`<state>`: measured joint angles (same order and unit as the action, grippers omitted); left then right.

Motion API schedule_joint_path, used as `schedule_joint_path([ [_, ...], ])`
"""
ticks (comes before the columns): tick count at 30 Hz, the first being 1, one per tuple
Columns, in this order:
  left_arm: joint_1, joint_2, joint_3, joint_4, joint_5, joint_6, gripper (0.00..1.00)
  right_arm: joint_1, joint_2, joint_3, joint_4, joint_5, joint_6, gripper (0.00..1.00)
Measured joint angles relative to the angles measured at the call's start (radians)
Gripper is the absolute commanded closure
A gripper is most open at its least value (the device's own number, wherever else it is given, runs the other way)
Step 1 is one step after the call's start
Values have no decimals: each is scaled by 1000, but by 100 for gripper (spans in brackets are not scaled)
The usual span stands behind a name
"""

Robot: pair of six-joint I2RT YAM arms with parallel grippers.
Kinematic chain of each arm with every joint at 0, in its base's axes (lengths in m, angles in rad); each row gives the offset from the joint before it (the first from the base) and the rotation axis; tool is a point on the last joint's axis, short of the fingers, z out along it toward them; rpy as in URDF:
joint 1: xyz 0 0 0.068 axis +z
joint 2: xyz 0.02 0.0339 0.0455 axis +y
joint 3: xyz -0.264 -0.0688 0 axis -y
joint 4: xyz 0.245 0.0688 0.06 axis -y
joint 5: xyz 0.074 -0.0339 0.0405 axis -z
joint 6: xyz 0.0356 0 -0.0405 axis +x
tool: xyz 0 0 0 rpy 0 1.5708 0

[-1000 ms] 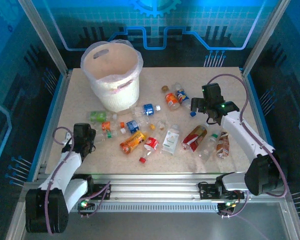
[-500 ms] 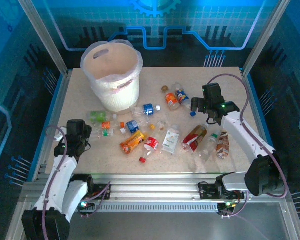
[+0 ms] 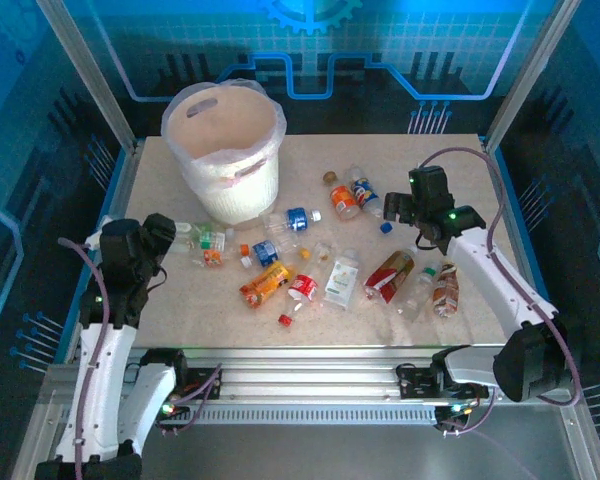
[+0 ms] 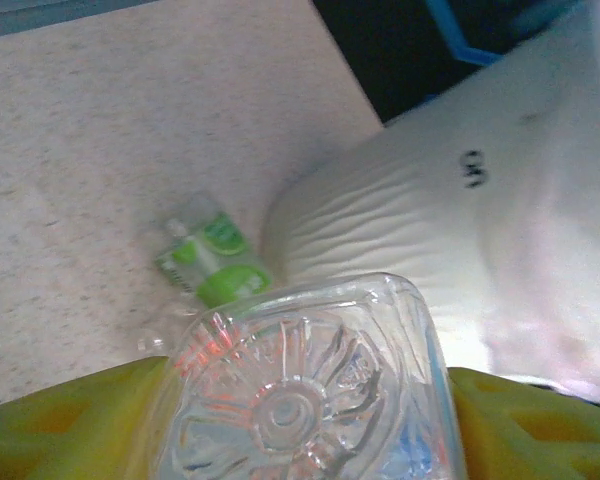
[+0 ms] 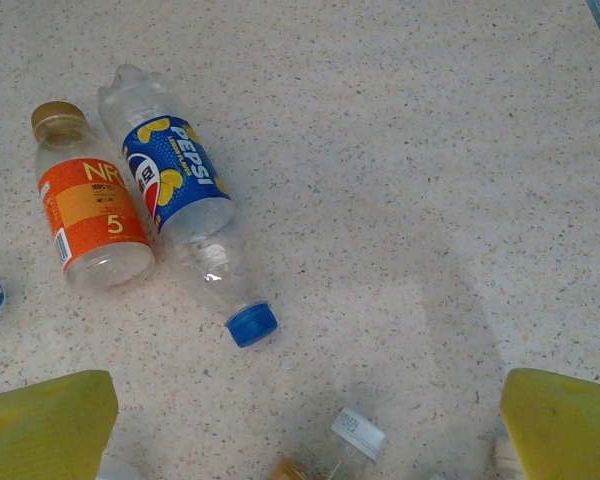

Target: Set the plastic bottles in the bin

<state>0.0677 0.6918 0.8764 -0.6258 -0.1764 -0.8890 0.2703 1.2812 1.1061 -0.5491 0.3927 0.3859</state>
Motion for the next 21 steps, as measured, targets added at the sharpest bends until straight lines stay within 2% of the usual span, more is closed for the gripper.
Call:
schedule_joint_path([
  [6,0,20,152,6,114,47,72,0,-16,-1,0,0,4,0],
  [11,0,95,307,70,198,70,73,0,-44,-16,3,-2,11,0],
  [17,0,247,462,198,247,88,74,0,-71,-27,3,-8,23,0],
  [21,0,410,606,270,253,132,75,0,-87,-27,-1,-11,30,0],
])
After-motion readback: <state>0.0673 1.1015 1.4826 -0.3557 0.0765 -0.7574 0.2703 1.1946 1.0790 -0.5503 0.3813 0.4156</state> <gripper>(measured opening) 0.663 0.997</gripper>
